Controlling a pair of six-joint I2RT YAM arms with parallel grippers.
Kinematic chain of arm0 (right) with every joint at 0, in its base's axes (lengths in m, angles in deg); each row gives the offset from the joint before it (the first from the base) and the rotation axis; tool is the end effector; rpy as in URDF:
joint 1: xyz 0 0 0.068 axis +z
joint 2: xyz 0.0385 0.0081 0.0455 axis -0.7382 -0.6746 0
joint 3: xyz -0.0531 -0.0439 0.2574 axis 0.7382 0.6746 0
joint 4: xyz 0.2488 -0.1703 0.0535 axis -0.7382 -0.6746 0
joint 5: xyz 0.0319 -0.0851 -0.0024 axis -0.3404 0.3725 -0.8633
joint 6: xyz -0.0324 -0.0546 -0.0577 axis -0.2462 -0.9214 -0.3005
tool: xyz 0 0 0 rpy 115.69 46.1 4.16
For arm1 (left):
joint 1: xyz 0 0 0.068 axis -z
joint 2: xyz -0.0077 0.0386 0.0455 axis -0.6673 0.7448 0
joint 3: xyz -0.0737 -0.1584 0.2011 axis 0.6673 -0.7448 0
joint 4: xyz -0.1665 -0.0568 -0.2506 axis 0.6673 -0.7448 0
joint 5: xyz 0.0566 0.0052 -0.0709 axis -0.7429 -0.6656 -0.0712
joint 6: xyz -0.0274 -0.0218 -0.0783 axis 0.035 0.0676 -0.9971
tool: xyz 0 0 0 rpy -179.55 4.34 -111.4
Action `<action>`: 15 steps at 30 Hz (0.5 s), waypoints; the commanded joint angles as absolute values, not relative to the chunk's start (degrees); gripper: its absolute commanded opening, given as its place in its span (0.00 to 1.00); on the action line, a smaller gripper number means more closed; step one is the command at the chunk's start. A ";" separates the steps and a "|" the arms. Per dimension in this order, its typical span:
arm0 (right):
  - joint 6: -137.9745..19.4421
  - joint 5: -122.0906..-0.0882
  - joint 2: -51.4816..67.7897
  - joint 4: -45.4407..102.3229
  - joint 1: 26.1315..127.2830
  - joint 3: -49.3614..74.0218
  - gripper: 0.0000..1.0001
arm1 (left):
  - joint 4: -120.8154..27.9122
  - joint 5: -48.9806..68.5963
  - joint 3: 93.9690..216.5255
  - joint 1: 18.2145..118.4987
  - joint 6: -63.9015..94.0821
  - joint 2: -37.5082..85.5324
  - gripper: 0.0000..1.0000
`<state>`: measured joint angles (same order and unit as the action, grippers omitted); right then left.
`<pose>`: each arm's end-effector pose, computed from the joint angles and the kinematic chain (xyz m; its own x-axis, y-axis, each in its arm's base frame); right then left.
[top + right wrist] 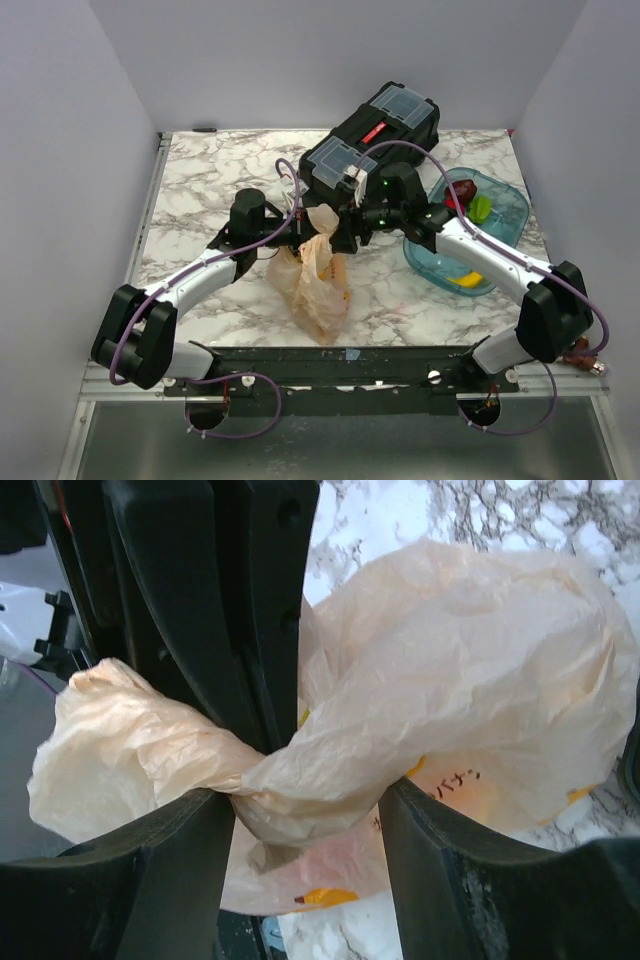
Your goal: Place the fake fruits into the plastic bag and tie a complex knot
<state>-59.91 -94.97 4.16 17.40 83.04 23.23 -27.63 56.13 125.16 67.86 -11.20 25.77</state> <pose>0.2997 0.2750 0.2554 -0.5248 -0.2750 -0.8056 -0.8408 0.3150 0.4402 0.2882 -0.2092 0.2168 -0.7655 -0.0224 -0.6431 0.6263 0.2036 -0.7526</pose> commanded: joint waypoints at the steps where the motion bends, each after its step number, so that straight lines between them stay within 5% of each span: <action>1: -57.15 -95.64 1.95 23.41 84.41 19.33 0.61 | -25.08 59.72 125.28 69.31 -11.72 25.82 0.00; 15: -63.29 -101.38 10.18 7.76 77.97 21.71 0.77 | -23.69 60.66 124.75 68.43 -13.18 26.12 0.00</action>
<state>-59.75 -98.07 5.64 14.62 81.05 21.62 -25.49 58.67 125.16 68.23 -12.86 25.77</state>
